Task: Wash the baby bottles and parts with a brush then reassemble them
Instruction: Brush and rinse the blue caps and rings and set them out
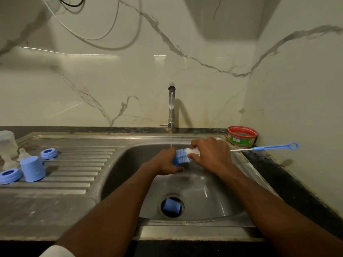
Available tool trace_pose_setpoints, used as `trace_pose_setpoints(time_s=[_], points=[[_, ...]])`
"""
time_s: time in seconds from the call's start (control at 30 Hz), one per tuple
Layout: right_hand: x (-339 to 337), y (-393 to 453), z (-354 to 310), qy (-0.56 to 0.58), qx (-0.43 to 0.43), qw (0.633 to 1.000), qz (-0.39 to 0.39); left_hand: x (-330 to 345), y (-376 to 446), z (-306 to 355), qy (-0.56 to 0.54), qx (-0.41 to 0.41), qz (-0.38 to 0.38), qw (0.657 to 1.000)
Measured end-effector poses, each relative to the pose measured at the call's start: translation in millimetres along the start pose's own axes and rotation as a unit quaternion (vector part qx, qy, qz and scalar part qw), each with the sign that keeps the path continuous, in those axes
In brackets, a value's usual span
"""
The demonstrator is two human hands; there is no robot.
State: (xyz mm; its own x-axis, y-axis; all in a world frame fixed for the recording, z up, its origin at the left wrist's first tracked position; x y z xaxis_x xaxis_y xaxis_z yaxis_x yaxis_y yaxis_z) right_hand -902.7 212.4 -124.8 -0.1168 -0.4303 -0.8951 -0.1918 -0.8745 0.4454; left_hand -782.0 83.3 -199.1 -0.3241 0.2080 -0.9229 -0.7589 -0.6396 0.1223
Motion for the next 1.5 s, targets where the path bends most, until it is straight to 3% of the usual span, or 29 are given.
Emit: trace_pose_setpoints(time_s=[0.07,0.17,0.23,0.37,0.5,0.63,0.77,0.93,1.03,1.17,1.3,1.4,1.5], points=[[2,1,6,-0.011,-0.006,0.999,-0.034,0,-4,-1,0.037,-0.002,-0.028,0.999],[3,-2,13,0.013,-0.007,0.997,-0.077,-14,-7,-17,0.045,-0.038,0.052,0.997],[1,-1,11,0.035,-0.008,0.997,-0.066,-23,-9,-21,0.027,-0.047,0.119,0.991],[-4,-1,5,0.019,-0.012,0.999,-0.023,-20,-11,-6,0.043,0.018,0.103,0.994],[-10,-2,8,0.028,0.003,0.999,-0.025,-32,-12,-16,0.099,-0.046,0.172,0.979],[-11,-3,5,-0.005,0.023,1.000,-0.009,-21,-13,2,0.130,0.024,0.122,0.984],[-10,-3,8,0.012,0.045,0.998,-0.030,-28,-10,-9,0.160,-0.057,0.170,0.971],[-10,-2,5,-0.002,0.060,0.998,-0.012,-21,-12,3,0.131,0.046,0.121,0.983],[-10,-2,2,0.028,0.044,0.998,-0.029,-30,-11,-11,0.114,-0.036,0.176,0.977],[-7,-3,2,0.008,0.042,0.999,-0.016,-17,-15,-1,0.091,0.046,0.074,0.992],[-9,-2,5,0.060,0.020,0.998,-0.026,-37,-16,-12,0.048,-0.017,0.197,0.979],[-9,-3,-3,0.011,0.002,1.000,0.002,-23,-14,-2,0.085,0.018,0.127,0.988],[-10,-4,7,0.018,0.062,0.998,0.009,-23,-10,2,0.040,0.039,0.122,0.991]])
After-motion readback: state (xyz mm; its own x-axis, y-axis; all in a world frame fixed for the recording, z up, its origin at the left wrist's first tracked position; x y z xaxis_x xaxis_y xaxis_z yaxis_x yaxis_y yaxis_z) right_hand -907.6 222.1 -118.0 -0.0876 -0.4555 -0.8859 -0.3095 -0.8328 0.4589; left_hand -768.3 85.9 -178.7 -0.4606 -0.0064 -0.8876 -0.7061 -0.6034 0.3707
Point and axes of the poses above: each hand's wrist, its own y-axis towards the middle knuckle, its own x-axis out of the palm, z = x × y, the point moved 4 cm from there along y, towards the middle knuckle, and after that the axes turned 2 degrees about -z, right-handed, at the moved point
